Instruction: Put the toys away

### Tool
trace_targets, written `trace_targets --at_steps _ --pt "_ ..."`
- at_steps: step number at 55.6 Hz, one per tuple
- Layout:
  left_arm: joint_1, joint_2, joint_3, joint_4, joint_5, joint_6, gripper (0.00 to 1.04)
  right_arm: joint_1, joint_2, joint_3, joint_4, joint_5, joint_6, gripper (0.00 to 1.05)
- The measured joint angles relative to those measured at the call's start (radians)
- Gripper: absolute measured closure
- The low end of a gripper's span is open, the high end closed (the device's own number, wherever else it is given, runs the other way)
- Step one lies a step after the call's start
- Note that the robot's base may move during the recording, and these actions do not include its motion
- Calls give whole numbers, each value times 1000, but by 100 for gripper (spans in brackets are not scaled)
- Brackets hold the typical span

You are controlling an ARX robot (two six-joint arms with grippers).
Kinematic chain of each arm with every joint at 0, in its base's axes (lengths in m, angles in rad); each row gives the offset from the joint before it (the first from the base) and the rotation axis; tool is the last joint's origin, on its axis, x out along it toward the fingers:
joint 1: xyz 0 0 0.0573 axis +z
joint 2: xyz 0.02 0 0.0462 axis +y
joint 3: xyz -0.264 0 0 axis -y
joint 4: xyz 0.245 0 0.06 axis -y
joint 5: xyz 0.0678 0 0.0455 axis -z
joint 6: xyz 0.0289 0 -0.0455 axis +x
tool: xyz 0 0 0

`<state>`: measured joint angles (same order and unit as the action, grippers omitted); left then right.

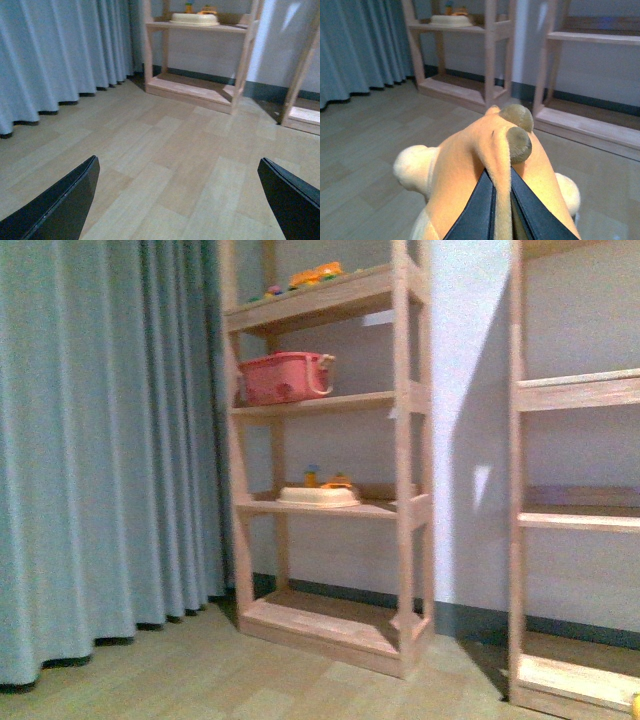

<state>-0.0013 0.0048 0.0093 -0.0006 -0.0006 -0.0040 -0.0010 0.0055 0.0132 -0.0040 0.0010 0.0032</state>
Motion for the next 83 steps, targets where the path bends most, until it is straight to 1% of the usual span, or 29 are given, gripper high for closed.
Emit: trace_targets --at_steps 83 --pt "-2 0 0 0 0 0 6 -1 0 0 0 -5 0 100"
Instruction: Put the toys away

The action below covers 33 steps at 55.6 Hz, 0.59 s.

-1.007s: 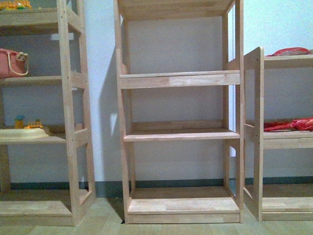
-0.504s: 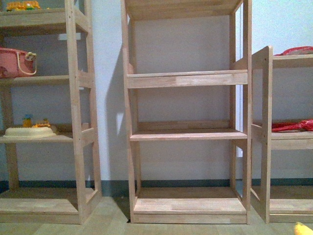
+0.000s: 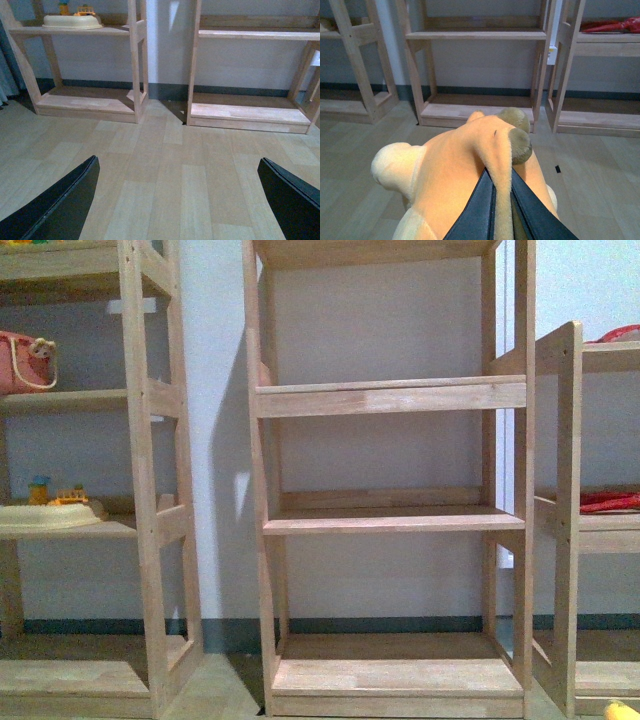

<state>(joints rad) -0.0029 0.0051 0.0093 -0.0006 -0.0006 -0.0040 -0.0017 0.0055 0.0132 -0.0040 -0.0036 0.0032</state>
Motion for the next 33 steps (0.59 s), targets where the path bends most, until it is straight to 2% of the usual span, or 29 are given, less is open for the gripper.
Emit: trace_targets --at_steps 33 --pt "0 0 0 0 0 0 6 0 0 0 0 3 0 100"
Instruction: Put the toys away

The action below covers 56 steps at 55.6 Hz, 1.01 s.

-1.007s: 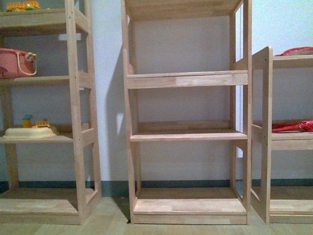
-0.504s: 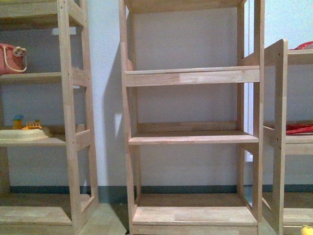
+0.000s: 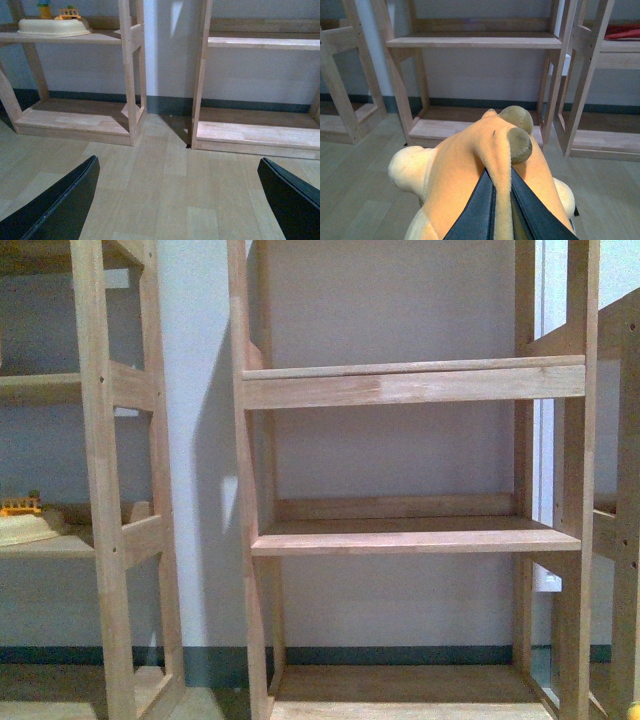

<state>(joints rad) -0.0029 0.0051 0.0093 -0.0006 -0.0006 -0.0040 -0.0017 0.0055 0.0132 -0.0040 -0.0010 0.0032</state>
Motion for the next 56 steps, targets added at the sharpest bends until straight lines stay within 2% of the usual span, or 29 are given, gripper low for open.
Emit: trace_targets --at_steps 56 --pt "0 -1 0 0 0 0 6 0 0 0 0 0 0 100"
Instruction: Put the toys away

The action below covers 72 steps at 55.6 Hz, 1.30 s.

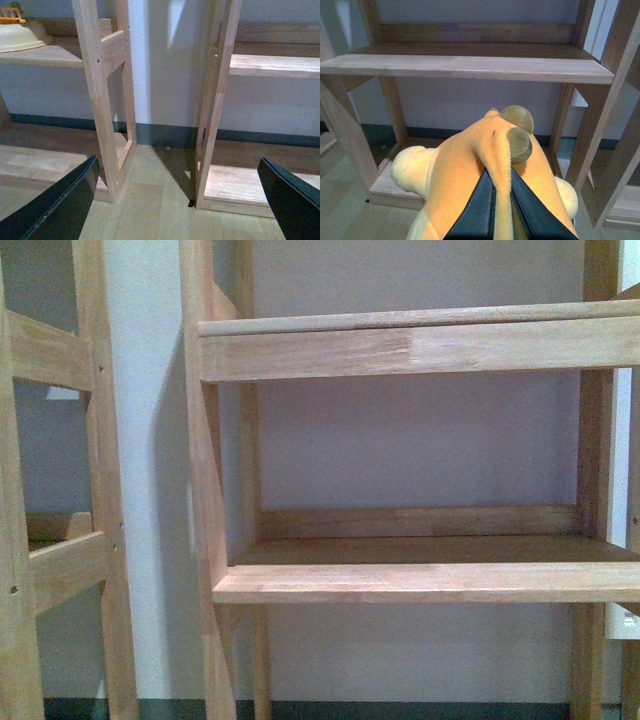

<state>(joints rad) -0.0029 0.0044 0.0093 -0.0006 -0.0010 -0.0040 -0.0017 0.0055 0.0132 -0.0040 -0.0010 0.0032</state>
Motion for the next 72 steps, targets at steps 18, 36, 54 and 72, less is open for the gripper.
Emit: trace_targets --at_steps 18,36,54,72 --pt "0 1 0 0 0 0 6 0 0 0 0 0 0 100" --pt "0 1 0 0 0 0 6 0 0 0 0 0 0 100" --pt "0 1 0 0 0 0 6 -41 39 0 151 -134 91 100" --pt "0 1 0 0 0 0 6 -22 389 128 402 -92 75 100"
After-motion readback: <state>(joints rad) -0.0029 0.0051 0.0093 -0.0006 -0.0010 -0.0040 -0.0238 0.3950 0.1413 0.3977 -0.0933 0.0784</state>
